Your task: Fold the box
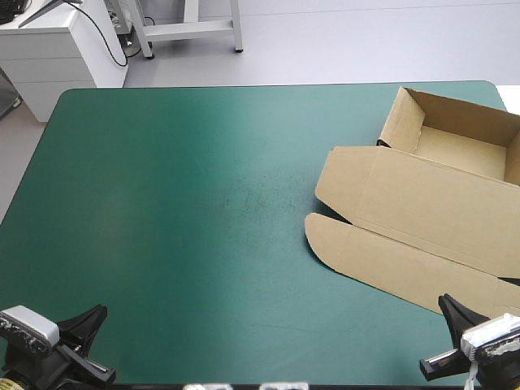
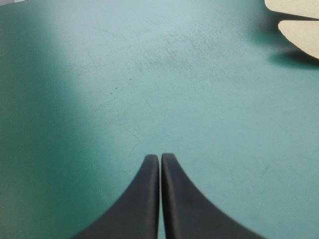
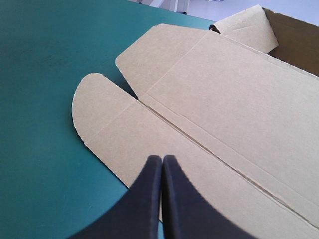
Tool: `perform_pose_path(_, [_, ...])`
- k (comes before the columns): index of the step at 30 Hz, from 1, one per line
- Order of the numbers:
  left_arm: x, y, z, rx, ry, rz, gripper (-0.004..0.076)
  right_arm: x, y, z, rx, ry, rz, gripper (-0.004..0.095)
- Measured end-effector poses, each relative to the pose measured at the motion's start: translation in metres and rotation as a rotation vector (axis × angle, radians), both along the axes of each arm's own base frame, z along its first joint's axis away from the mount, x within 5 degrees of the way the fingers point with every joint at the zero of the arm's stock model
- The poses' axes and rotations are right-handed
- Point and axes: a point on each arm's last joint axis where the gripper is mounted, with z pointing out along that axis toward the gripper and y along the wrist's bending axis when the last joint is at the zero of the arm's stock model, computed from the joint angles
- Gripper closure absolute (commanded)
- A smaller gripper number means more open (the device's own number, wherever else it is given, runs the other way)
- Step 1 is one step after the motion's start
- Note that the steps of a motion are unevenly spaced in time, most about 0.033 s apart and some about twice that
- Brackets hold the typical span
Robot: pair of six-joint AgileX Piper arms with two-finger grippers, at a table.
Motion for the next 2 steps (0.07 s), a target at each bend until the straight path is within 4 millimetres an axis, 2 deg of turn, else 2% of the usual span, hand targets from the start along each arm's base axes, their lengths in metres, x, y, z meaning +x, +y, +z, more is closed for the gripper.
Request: perform_pose_path(2, [0.0, 0.0, 0.0, 0.0, 0.0, 0.0, 0.0731, -0.0008, -0.0002, 0.0, 0.003, -0.005, -0.001, 0.0929])
